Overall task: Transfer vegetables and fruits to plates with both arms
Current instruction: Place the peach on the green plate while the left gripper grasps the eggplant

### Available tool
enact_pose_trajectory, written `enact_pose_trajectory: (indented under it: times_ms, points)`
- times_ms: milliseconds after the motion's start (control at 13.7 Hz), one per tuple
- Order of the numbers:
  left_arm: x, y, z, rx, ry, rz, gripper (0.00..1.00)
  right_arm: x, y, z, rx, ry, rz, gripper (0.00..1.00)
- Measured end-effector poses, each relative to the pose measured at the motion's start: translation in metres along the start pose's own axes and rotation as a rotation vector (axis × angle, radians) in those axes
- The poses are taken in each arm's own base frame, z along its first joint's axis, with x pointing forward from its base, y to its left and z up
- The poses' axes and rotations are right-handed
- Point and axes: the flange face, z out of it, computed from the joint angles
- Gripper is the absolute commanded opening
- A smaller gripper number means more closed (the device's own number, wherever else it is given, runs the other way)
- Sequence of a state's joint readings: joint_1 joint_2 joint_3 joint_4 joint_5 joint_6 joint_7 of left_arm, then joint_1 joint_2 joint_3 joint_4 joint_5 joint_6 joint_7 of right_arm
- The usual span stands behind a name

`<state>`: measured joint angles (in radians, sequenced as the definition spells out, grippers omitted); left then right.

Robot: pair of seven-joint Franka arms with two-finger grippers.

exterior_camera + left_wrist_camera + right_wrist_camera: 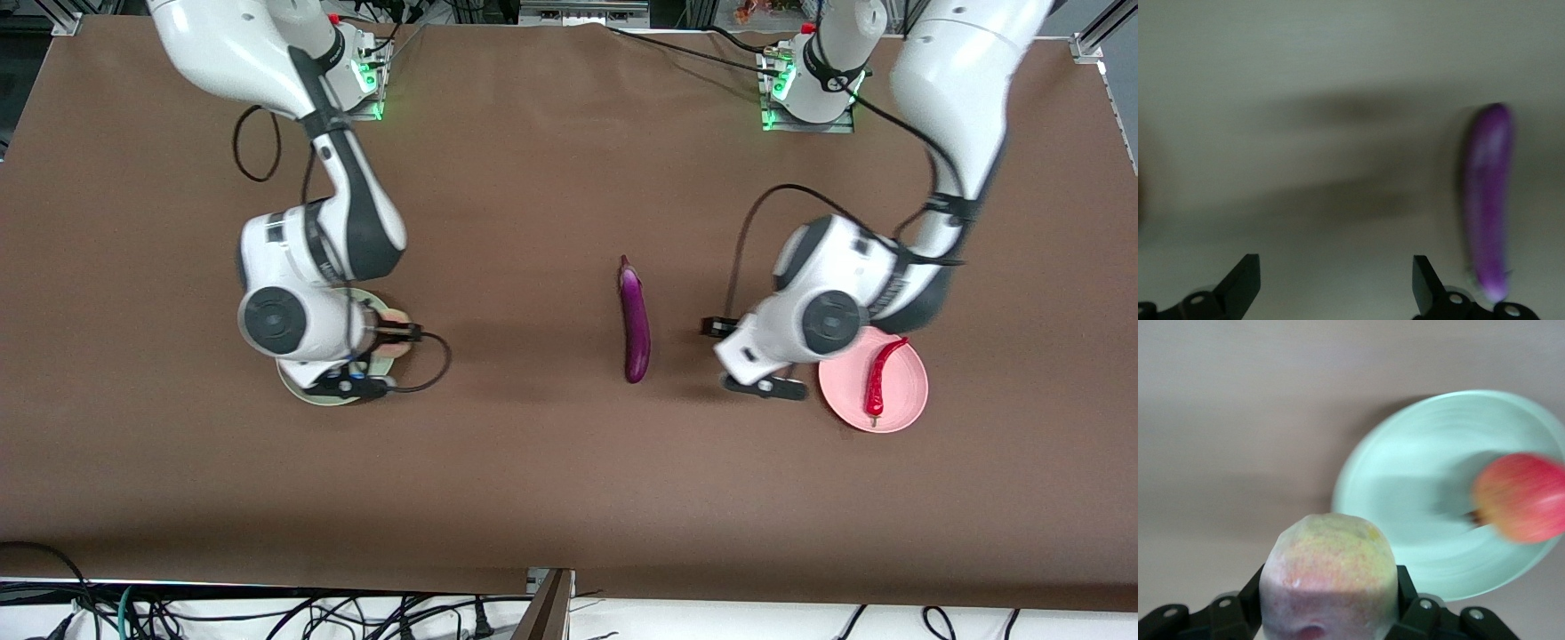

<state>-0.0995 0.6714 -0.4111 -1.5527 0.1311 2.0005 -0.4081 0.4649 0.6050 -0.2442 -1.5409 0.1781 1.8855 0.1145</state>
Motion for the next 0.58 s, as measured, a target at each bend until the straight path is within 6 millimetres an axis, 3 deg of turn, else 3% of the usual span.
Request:
enact_pose_trajectory:
  times_ms: [146, 291, 364, 437, 510, 583]
  points:
    - [-0.005, 0.057, 0.039, -0.043, 0.061, 0.003, 1.0, 0.002, 0.036, 0.025, -0.003, 0.027, -0.04, 0.19]
    - [-0.004, 0.075, 0.079, -0.073, 0.074, -0.013, 0.31, -0.001, 0.052, 0.056, 0.04, 0.042, -0.041, 0.38]
    - [-0.002, 0.074, 0.091, -0.077, 0.07, -0.019, 0.0, -0.003, 0.059, 0.066, 0.073, 0.039, -0.039, 0.66]
    - [0.001, 0.069, 0.095, -0.077, 0.071, -0.029, 0.0, -0.003, 0.067, 0.073, 0.107, 0.036, -0.037, 0.9]
    - [0.003, 0.065, 0.093, -0.078, 0.075, -0.04, 0.0, -0.003, 0.075, 0.076, 0.137, 0.035, -0.031, 0.99]
    - [0.005, 0.062, 0.09, -0.08, 0.079, -0.051, 0.0, -0.002, 0.084, 0.077, 0.155, 0.037, -0.024, 0.99]
